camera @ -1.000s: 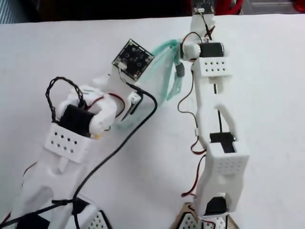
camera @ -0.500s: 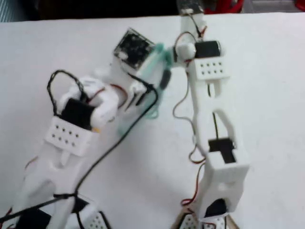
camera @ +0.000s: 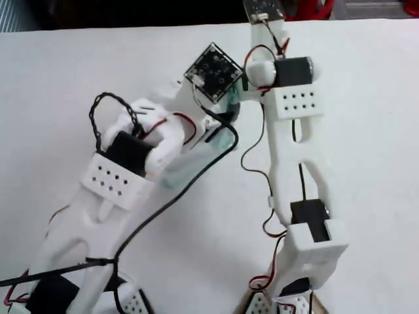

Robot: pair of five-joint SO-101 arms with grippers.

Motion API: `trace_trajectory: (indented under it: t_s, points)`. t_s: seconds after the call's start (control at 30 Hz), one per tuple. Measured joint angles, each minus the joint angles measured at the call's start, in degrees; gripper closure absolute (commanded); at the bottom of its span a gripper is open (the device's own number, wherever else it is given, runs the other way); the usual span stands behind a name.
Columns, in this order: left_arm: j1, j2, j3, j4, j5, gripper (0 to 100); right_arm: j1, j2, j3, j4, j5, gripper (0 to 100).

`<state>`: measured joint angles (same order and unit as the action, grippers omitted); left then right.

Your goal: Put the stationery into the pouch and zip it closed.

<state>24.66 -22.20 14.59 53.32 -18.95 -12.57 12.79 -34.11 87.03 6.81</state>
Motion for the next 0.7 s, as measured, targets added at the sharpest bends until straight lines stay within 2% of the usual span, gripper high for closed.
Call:
trace_trajectory:
  t_s: [0.17,0.3,0.5,0.6,0.7]
  points:
    - [0.0,1.14,-2.11,-0.44,-2.9,98,2.46,-1.93,0.0,1.67,0.35,98.1]
    - [1.05,1.23,-2.81,0.53,-6.59,98,5.45,-2.11,0.0,3.16,0.35,98.1]
    - [3.43,1.23,-5.19,5.71,-7.47,98,10.64,-4.04,0.0,6.33,1.49,98.1]
    - [3.43,1.32,-7.74,8.7,-9.05,98,11.16,-7.21,0.0,9.67,9.49,98.1]
    - [3.43,1.32,-12.04,14.24,-14.86,98,11.25,-12.48,0.0,10.64,18.9,98.1]
